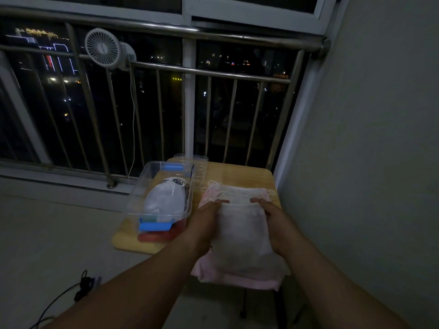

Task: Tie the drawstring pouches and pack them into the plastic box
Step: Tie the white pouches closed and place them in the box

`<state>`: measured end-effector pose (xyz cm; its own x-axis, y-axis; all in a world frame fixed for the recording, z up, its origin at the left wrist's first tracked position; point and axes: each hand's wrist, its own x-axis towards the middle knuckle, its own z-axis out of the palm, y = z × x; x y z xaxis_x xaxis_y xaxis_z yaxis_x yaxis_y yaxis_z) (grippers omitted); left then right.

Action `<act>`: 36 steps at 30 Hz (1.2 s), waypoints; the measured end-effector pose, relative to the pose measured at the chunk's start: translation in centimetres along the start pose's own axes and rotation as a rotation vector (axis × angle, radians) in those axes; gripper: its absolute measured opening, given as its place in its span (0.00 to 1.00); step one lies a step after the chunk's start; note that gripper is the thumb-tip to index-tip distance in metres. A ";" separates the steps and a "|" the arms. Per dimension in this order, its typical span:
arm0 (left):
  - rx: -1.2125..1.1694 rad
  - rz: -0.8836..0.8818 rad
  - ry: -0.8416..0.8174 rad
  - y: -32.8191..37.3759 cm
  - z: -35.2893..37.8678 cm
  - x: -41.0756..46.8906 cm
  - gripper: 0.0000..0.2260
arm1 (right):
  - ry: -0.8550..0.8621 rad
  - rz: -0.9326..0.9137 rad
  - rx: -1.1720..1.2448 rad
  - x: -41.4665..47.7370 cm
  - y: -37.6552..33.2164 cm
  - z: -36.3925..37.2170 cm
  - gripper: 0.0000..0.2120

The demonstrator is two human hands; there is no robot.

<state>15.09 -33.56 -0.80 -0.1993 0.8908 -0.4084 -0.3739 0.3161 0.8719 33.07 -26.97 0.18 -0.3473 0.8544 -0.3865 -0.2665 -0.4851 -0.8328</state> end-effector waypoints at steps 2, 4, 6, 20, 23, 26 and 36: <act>-0.134 -0.013 -0.005 0.1 -0.2 -0.2 0.15 | 0.016 -0.004 0.069 -0.4 -0.1 -0.1 0.19; -0.266 -0.007 -0.017 0.4 -0.1 -0.6 0.15 | 0.072 -0.011 0.088 -0.7 0.1 -0.4 0.17; -0.385 0.002 -0.018 0.5 0.0 -0.7 0.15 | 0.092 -0.005 0.130 -0.9 0.5 -0.6 0.15; 0.535 0.291 -0.116 2.0 1.2 -1.0 0.16 | 0.136 -0.287 -0.358 -2.4 -1.8 1.8 0.13; 0.926 0.447 -0.197 3.0 2.6 -1.5 0.17 | 0.053 -0.469 -0.748 -2.8 -3.0 3.3 0.12; 0.869 0.495 -0.189 3.6 3.7 -1.6 0.19 | -0.026 -0.458 -0.728 -3.2 -3.3 4.8 0.12; 0.516 0.337 -0.002 3.8 3.4 -0.6 0.15 | 0.015 -0.290 -0.734 -3.4 1.4 3.2 0.08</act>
<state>16.84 -31.78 3.66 -0.2287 0.9695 -0.0879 0.1962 0.1343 0.9713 30.98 -31.12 1.58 -0.3415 0.9329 -0.1143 0.3184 0.0004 -0.9480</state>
